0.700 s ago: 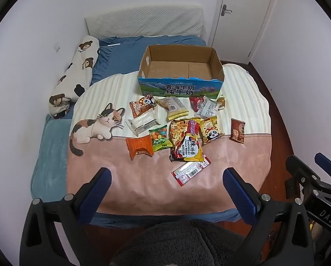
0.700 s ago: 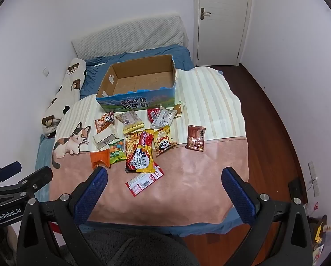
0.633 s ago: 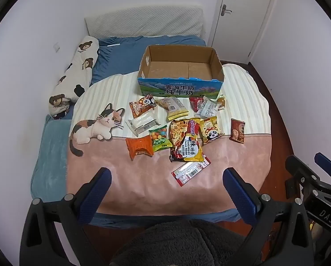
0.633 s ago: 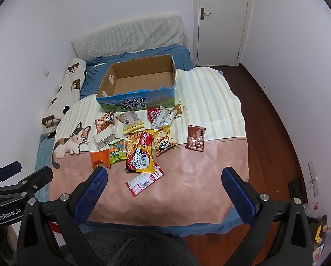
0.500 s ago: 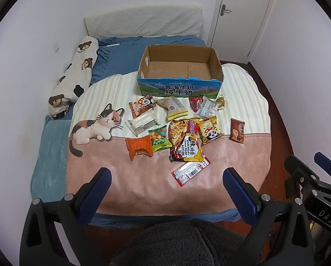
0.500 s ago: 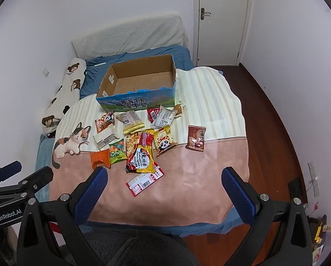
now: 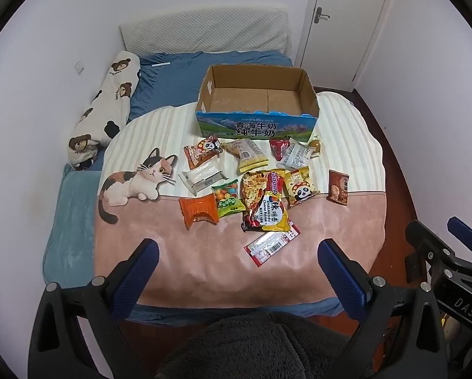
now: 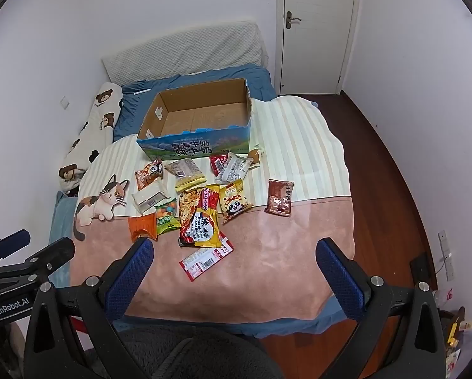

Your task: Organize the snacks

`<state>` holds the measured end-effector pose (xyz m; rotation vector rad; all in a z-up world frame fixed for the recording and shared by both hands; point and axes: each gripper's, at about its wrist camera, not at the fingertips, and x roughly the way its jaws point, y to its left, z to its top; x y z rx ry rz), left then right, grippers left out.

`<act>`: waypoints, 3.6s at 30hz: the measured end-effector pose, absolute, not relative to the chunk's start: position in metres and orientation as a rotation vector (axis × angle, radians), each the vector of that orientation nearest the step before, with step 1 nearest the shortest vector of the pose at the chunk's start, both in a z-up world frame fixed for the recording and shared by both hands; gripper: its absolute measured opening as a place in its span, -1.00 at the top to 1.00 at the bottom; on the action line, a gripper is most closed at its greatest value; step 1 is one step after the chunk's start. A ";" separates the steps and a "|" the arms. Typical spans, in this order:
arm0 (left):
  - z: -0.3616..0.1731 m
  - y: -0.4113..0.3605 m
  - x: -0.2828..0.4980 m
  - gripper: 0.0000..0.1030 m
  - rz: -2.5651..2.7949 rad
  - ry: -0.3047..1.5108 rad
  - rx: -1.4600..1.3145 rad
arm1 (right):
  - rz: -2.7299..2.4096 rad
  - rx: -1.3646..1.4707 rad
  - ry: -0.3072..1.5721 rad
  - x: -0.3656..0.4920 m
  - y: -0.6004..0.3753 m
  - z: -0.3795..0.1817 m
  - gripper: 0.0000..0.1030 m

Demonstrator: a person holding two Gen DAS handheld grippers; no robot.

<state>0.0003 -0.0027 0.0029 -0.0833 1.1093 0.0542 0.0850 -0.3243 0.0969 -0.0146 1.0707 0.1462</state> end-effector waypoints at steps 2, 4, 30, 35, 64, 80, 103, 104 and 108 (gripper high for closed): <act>0.004 -0.003 0.000 -1.00 0.052 1.110 -0.083 | 0.145 -0.016 1.070 0.085 -0.324 0.097 -1.00; 0.003 -0.002 -0.001 -1.00 0.052 1.110 -0.082 | 0.146 -0.016 1.070 0.085 -0.324 0.096 -1.00; 0.002 0.000 0.004 -1.00 0.047 1.110 -0.089 | 0.144 -0.018 1.071 0.085 -0.322 0.096 -1.00; 0.003 0.000 0.005 -1.00 0.048 1.112 -0.089 | 0.145 -0.019 1.072 0.085 -0.323 0.097 -1.00; 0.006 0.003 0.007 -1.00 0.049 1.108 -0.087 | 0.146 -0.018 1.072 0.087 -0.317 0.095 -1.00; 0.005 0.017 0.016 -1.00 0.056 1.097 -0.089 | 0.150 -0.015 1.070 0.092 -0.309 0.092 -1.00; -0.147 0.058 0.116 -1.00 0.284 1.237 0.067 | 0.123 0.069 1.300 0.202 -0.269 -0.090 -1.00; -0.156 0.061 0.120 -1.00 0.287 1.252 0.078 | 0.129 0.067 1.324 0.208 -0.263 -0.104 -1.00; -0.191 0.074 0.135 -1.00 0.313 1.297 0.139 | 0.131 0.048 1.387 0.231 -0.241 -0.152 -1.00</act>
